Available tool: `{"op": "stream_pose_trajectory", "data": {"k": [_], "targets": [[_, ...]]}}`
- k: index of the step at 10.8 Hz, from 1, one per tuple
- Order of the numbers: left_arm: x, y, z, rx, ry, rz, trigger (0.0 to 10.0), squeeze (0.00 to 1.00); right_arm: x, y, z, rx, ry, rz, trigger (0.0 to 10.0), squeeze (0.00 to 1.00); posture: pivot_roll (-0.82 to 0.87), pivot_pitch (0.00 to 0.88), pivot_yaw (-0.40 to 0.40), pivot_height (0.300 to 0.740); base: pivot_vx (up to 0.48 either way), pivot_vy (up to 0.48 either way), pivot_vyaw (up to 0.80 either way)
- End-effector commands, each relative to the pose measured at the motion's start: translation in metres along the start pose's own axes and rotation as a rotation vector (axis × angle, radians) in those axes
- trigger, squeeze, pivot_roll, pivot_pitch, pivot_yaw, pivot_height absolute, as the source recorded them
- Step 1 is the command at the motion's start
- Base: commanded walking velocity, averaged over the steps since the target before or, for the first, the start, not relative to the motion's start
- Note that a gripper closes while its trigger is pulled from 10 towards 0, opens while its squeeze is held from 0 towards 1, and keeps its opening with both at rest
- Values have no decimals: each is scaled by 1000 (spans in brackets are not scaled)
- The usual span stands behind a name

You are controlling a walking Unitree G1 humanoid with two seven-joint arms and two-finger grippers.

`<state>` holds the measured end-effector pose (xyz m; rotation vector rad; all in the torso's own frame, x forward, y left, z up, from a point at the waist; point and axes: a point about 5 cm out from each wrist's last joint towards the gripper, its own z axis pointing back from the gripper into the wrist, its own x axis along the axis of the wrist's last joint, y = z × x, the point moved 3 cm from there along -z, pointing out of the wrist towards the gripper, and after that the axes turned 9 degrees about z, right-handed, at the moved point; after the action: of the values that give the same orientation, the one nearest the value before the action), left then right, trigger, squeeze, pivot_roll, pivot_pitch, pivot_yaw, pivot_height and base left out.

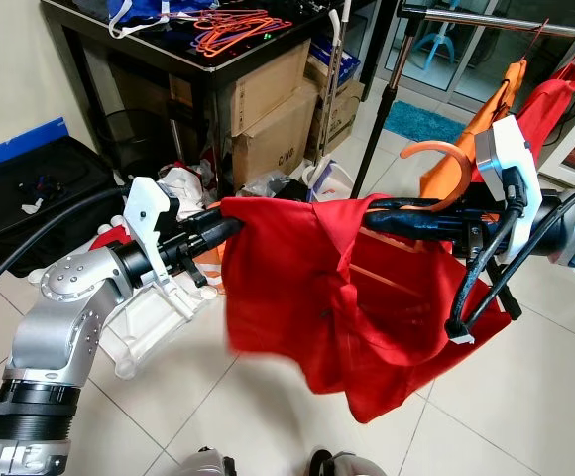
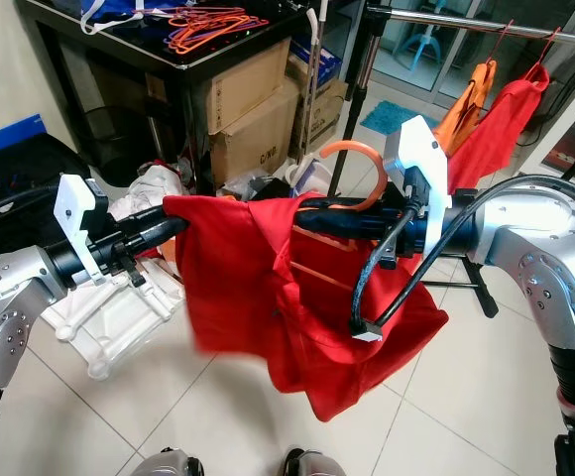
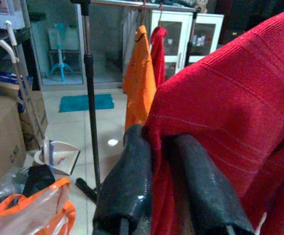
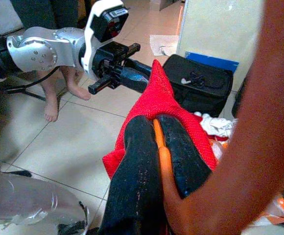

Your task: Hang hanger

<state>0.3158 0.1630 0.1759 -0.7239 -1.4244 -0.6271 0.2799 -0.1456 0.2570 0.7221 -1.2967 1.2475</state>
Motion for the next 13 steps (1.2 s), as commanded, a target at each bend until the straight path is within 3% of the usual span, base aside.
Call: {"op": "stream_pose_trajectory", "data": {"k": [1,5,7,10,12,13], "targets": [[0,-2,-1,-12,-7,4,0,0,11,0,5,-6,-26,34,10000,0,-32,57,-46,740,0,0,0],[5,6,8,20,-18,-3,0,0,3,1,6,-20,11,31,10000,0,-31,60,-45,740,0,0,0],[23,20,24,92,-39,-55,0,0,-20,-1,11,-75,143,19,10000,0,-30,64,-44,740,0,0,0],[44,25,30,109,-70,-101,0,0,-47,-2,12,-137,257,-3,10000,0,-18,64,-43,740,0,0,0],[46,12,23,59,-105,-89,0,0,-55,-19,5,-309,264,-46,10000,0,-18,64,-43,740,0,0,0],[43,3,20,36,-117,-66,0,0,-57,-37,4,-493,225,-107,10000,0,-18,64,-43,740,0,0,0]]}}
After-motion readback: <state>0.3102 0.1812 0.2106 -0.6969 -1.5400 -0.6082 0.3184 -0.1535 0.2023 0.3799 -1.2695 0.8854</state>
